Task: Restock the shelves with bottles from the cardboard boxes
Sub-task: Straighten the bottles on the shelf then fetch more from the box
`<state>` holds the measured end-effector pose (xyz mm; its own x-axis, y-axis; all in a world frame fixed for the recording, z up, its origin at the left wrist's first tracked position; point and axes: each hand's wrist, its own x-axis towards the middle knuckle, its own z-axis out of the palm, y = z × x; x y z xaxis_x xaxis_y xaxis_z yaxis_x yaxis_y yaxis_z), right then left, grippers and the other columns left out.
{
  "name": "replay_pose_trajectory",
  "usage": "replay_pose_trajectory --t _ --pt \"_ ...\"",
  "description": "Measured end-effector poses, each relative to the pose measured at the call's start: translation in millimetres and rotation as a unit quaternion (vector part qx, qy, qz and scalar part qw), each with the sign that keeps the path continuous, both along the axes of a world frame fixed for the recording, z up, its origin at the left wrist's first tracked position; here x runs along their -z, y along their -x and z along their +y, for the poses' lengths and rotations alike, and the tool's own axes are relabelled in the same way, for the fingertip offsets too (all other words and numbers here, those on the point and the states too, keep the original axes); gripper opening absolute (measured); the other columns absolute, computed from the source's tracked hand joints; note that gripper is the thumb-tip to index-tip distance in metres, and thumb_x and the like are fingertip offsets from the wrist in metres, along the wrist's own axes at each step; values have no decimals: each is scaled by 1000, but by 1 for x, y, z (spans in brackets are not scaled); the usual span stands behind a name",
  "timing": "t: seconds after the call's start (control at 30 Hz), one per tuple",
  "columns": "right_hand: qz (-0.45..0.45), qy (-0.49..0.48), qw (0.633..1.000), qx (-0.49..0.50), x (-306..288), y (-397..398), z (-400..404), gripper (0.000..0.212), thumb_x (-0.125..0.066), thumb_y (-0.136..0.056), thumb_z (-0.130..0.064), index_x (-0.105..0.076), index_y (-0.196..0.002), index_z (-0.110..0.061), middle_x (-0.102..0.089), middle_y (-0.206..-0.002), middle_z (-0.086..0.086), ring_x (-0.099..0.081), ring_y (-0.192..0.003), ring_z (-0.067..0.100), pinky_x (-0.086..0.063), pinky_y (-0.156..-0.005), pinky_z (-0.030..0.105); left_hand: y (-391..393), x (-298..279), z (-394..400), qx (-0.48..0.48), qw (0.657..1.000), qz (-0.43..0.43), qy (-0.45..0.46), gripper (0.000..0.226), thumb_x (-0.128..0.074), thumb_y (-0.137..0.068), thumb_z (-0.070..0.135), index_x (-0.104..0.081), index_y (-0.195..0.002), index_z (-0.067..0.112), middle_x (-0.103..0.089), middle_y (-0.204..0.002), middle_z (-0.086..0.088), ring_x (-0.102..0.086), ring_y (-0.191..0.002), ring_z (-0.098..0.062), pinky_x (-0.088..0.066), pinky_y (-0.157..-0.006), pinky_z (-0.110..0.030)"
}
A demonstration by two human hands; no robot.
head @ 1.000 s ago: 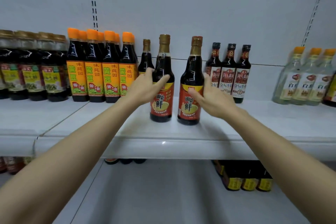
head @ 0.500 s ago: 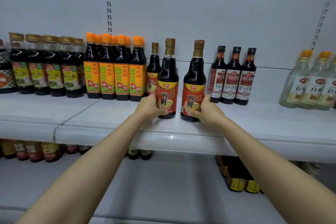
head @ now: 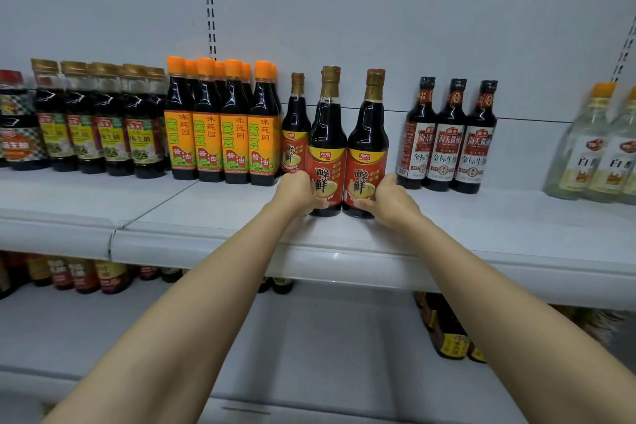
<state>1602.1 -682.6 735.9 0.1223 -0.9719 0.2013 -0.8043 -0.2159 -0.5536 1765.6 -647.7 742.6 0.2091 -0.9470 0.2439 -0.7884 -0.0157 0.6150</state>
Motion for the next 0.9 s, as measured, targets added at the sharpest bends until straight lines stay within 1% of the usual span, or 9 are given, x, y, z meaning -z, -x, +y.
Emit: replay_pose_trajectory --t 0.17,0.3,0.37,0.47,0.57,0.63,0.7,0.8,0.9 --pt "10 -6 1000 16 -3 3 -12 65 -63 -88 -42 -29 -130 -6 -51 -135 14 -52 -119 33 -42 -99 48 8 -2 -15 -10 999 -39 -13 63 -75 -80 29 -50 -131 3 -56 -130 -13 -54 -116 -30 -45 -98 -36" --pt "18 -4 999 32 -4 10 -27 66 -64 -88 -42 -29 -131 -6 -50 -135 13 -51 -120 34 -42 -99 47 16 -2 -36 -6 998 -53 -21 63 -74 -81 29 -49 -131 1 -56 -130 -14 -53 -116 -31 -45 -95 -35" --pt "17 -10 999 41 -6 14 -36 68 -64 -88 -41 -28 -133 -6 -50 -136 12 -50 -121 33 -42 -99 46 20 -3 -49 -2 998 -61 -26 64 -73 -82 31 -48 -132 2 -55 -130 -15 -52 -117 -31 -46 -97 -36" --pt "23 -19 998 49 -9 20 -55 69 -66 -87 -42 -29 -134 -6 -51 -135 11 -51 -120 32 -43 -99 47 27 -1 -68 1 996 -82 -19 57 -69 -86 31 -49 -130 1 -54 -129 -15 -51 -117 -32 -44 -94 -36" --pt "44 -18 997 54 -12 24 -73 71 -67 -86 -43 -31 -135 -6 -52 -134 12 -52 -119 32 -43 -99 48 31 -1 -85 2 995 -102 -20 52 -67 -87 32 -52 -127 3 -54 -128 -14 -53 -114 -32 -45 -93 -38" --pt "66 -15 996 60 -14 26 -83 68 -65 -87 -44 -33 -133 -5 -52 -133 12 -53 -118 32 -45 -96 45 32 -3 -98 7 993 -114 -24 53 -67 -86 34 -52 -128 5 -54 -129 -13 -52 -115 -32 -46 -94 -39" --pt "96 -10 992 75 -16 26 -91 64 -63 -87 -46 -38 -130 -6 -54 -129 10 -54 -115 30 -45 -89 40 31 -5 -109 10 991 -133 -34 54 -67 -86 36 -52 -127 5 -54 -127 -12 -52 -115 -32 -46 -92 -39" --pt "157 4 984 84 -19 24 -104 59 -60 -87 -53 -50 -126 -10 -60 -120 7 -57 -109 28 -46 -82 36 30 -7 -125 2 985 -167 -36 53 -65 -87 41 -52 -125 6 -55 -124 -12 -51 -114 -31 -44 -87 -38" --pt "214 14 973 90 -22 20 -115 56 -55 -89 -56 -54 -123 -11 -60 -118 7 -57 -108 28 -45 -78 34 29 -11 -137 -2 978 -202 -47 52 -64 -87 44 -53 -123 8 -58 -121 -10 -55 -111 -30 -44 -81 -35"
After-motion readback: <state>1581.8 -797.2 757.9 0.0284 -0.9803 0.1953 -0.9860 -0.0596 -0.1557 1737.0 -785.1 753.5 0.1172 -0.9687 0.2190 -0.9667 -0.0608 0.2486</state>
